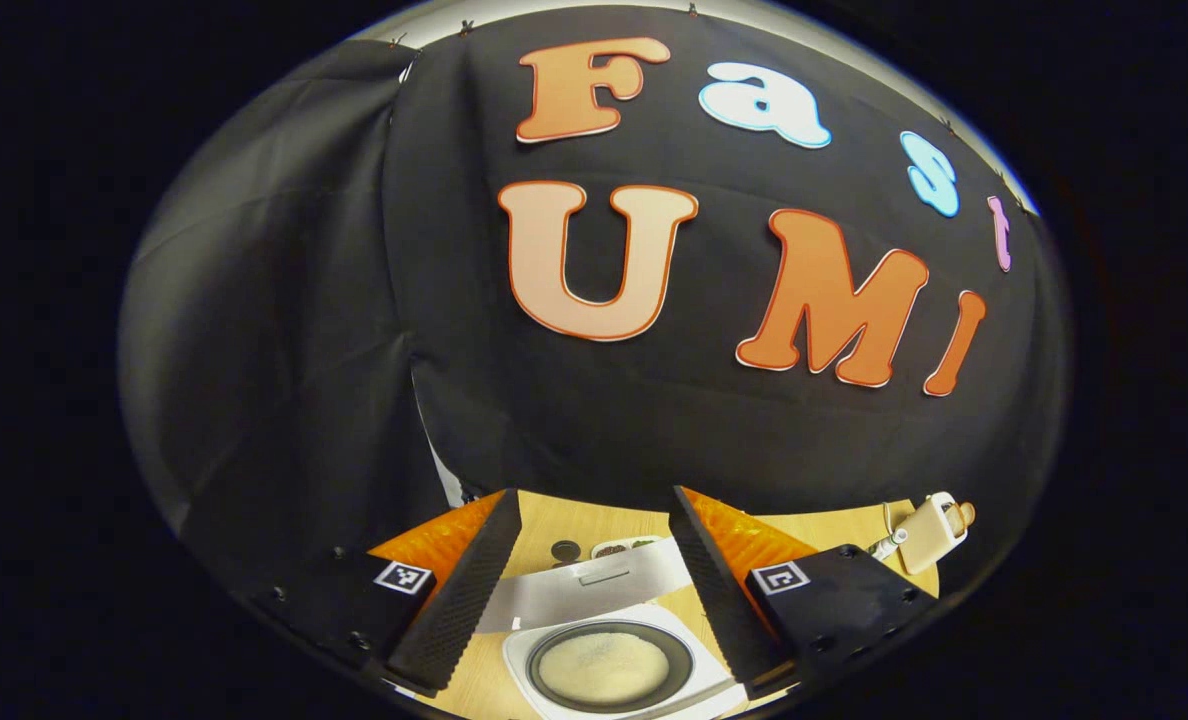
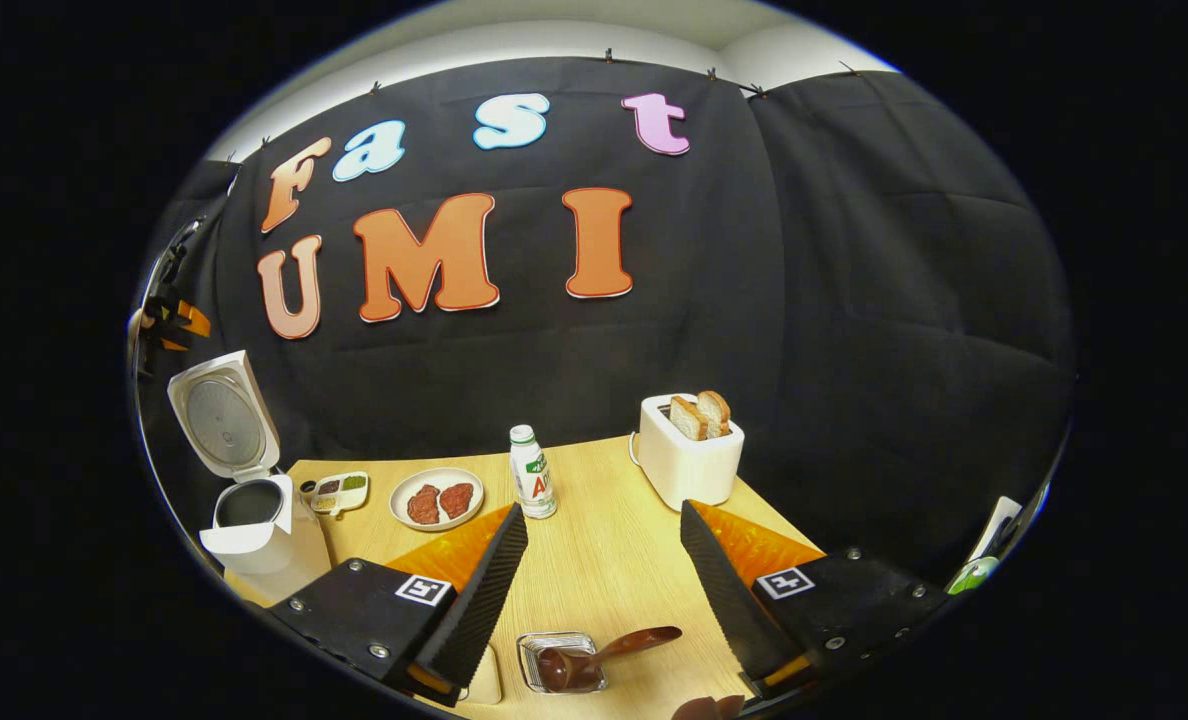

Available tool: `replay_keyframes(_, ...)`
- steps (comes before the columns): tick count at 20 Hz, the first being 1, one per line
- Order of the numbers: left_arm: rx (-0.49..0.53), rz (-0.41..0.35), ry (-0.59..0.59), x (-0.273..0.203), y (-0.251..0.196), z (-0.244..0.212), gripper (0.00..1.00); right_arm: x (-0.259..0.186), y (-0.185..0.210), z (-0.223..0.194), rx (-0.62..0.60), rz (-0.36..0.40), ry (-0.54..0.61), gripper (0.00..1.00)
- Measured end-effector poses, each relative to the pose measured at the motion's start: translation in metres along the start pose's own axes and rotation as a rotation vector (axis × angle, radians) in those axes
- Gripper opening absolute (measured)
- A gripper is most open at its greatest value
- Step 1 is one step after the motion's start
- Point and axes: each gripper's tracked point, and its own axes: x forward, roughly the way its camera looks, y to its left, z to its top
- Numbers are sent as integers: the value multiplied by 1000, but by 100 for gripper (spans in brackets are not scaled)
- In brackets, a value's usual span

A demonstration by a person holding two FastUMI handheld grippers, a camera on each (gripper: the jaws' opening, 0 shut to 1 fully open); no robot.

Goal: Close the left gripper, press the button to open the rice cooker; take a wooden spoon from the chopstick holder with the right hand, scoop a spoonful of rice and pour it into the rice cooker, then put the wooden spoon back into the chopstick holder.

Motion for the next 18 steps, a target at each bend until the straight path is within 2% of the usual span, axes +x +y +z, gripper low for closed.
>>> replay_keyframes(8,-64,16,67,18,12,-27,100,-8,-3,-3,7,4,3,95)
replay_keyframes(15,-47,-58,104,-11,-11,-56,100,-24,6,16,-1,56,-38,95)
replay_keyframes(18,-38,-100,121,-29,-26,-84,100,-31,10,26,4,81,-55,95)
